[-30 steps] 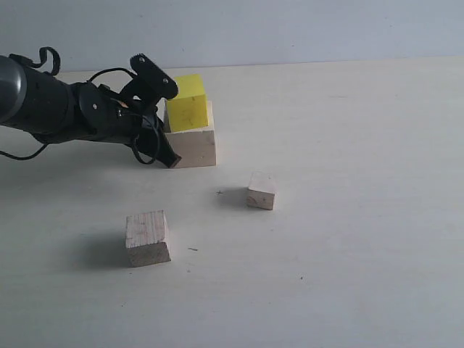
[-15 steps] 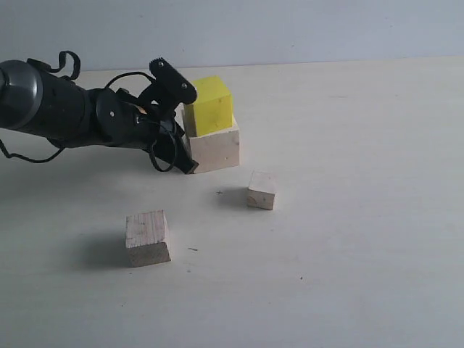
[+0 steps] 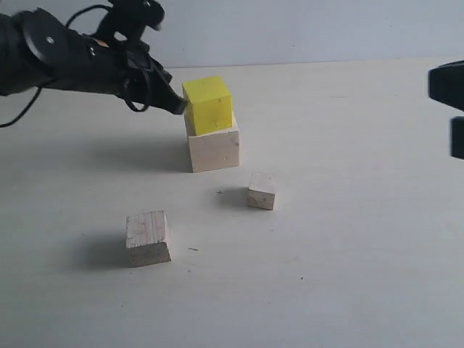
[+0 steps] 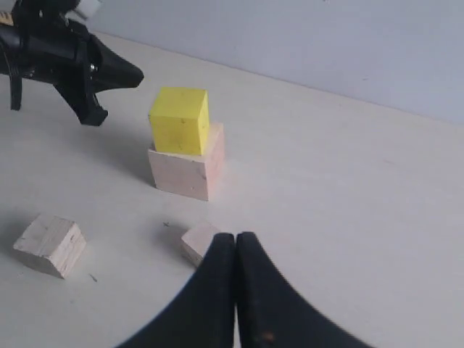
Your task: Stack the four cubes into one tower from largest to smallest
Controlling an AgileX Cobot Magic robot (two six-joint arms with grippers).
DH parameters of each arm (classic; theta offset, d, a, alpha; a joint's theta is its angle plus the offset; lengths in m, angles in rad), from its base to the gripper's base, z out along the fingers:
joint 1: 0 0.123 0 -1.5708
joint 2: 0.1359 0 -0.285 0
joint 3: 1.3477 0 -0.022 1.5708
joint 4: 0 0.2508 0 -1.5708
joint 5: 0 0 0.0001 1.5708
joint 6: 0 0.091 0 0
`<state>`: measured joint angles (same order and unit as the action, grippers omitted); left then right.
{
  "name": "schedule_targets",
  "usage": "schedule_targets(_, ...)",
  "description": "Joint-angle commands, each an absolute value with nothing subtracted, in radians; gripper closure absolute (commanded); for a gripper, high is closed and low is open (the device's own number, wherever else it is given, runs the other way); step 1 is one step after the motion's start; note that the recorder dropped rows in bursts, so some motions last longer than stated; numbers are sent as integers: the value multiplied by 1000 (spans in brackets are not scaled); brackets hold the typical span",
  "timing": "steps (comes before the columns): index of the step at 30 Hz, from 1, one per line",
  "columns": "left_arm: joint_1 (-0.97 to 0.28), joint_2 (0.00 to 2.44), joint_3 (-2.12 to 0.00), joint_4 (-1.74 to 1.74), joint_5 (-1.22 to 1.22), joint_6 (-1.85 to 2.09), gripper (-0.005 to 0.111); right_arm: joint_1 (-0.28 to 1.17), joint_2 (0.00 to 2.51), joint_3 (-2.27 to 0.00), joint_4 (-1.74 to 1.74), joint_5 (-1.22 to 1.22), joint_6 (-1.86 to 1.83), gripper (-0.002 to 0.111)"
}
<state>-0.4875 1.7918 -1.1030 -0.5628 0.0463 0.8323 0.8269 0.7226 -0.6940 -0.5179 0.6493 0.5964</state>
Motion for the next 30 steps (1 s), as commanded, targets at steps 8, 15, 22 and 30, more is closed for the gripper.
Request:
schedule_targets(8,-371,1426,-1001,-578,190,712,107,807,979,-970,-545,582,617,108)
schedule_targets(15,-349,1215,-992,-552,323,629,107,698,1055,-1374,-521,777,453,108)
schedule_targets(22,-349,1109,-992,-538,398,562,107,620,1140,-1629,-364,913,353,108)
schedule_targets(30,-349,1010,-992,-534,496,555,107,552,1255,-1757,-459,1125,295,108)
